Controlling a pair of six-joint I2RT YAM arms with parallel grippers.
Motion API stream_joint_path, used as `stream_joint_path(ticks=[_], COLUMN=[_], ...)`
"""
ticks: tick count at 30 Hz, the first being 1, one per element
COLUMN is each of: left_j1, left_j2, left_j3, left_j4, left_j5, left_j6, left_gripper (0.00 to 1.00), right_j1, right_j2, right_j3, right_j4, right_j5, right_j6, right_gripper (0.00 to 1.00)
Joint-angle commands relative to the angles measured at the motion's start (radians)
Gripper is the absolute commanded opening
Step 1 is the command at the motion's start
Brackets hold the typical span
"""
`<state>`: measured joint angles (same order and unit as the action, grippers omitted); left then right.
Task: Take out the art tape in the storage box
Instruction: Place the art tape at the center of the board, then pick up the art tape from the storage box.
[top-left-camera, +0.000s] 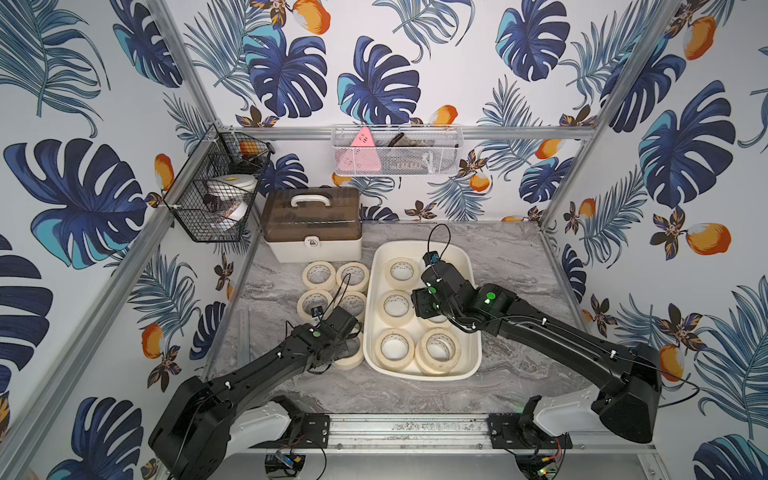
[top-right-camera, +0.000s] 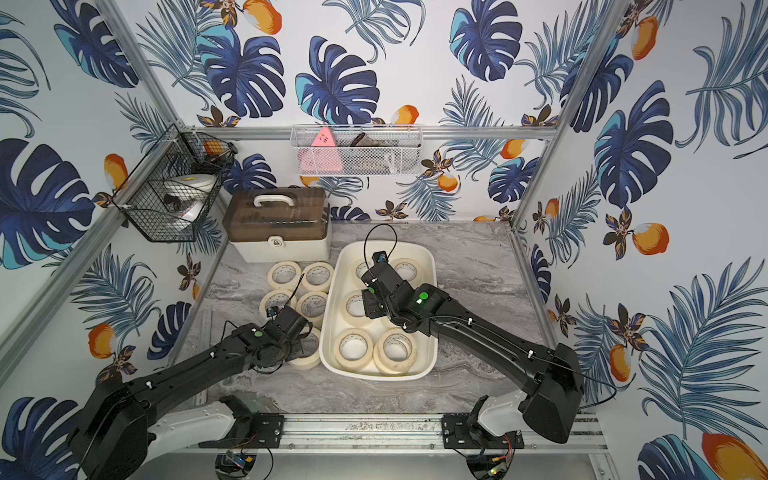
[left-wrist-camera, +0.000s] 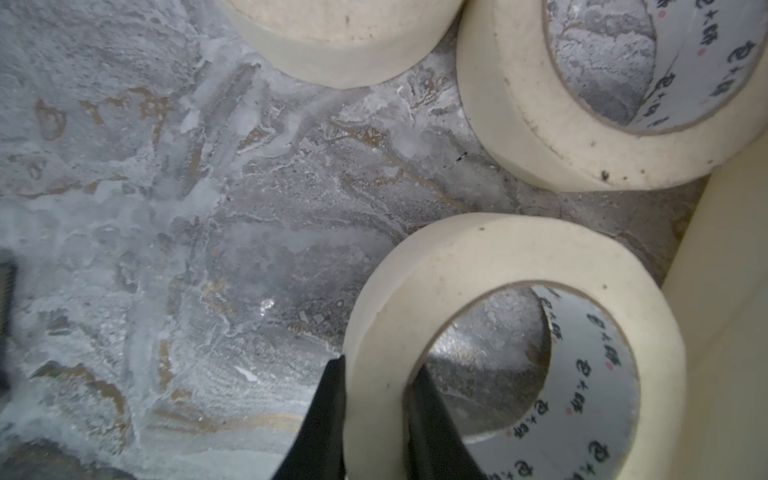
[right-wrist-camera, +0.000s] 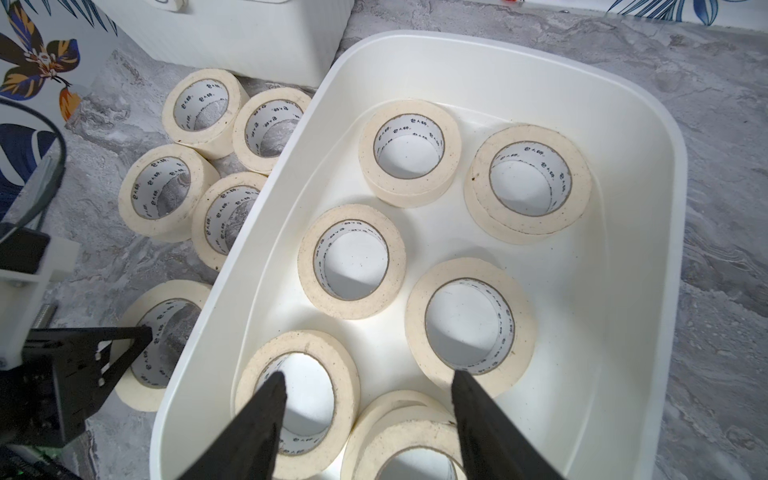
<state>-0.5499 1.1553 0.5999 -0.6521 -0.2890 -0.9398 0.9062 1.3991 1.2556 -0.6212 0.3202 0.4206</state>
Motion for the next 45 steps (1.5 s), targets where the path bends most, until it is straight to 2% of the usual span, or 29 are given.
stream_joint_path(ticks=[1, 10, 15, 17, 20, 23, 25, 29, 37, 45], left_j1=[0.002, 0.006, 0.01, 0.011, 0.013, 0.016, 0.018, 0.018, 0.019, 0.018], left_j2=[0.006, 0.031, 0.04, 0.053, 0.068, 0.07, 0.065, 0.03, -0.042, -0.042], left_j3=[-0.011, -0.037, -0.029, -0.019, -0.001, 0.025, 0.047, 0.099, 0.255, 0.419], left_j4=[0.065, 0.114, 0.117, 0.111, 0.091, 0.042, 0.0, -0.071, -0.214, -0.234], left_j5=[-0.024, -0.016, -0.008, -0.004, -0.009, -0.03, -0.054, -0.077, -0.134, -0.069], left_j6=[0.013, 0.035, 0.057, 0.067, 0.073, 0.066, 0.06, 0.082, 0.19, 0.316], left_gripper=[0.0, 0.0, 0.19, 0.3, 0.38, 0.57, 0.66, 0.69, 0.86, 0.89], right_j1=[-0.012, -0.068, -0.11, -0.123, -0.152, -0.161, -0.162, -0.165, -0.167, -0.168], right_j2=[-0.012, -0.068, -0.106, -0.119, -0.138, -0.16, -0.169, -0.183, -0.203, -0.196], right_j3=[-0.007, -0.074, -0.113, -0.155, -0.185, -0.211, -0.224, -0.243, -0.32, -0.396], right_j4=[0.003, -0.002, -0.016, -0.026, -0.049, -0.074, -0.091, -0.131, -0.151, -0.117], right_j5=[-0.023, -0.064, -0.104, -0.115, -0.14, -0.123, -0.111, -0.12, -0.191, -0.211], right_j6=[0.015, 0.037, 0.056, 0.067, 0.096, 0.107, 0.107, 0.1, 0.115, 0.137], right_gripper=[0.65, 0.66, 0.65, 0.66, 0.67, 0.67, 0.67, 0.67, 0.64, 0.58])
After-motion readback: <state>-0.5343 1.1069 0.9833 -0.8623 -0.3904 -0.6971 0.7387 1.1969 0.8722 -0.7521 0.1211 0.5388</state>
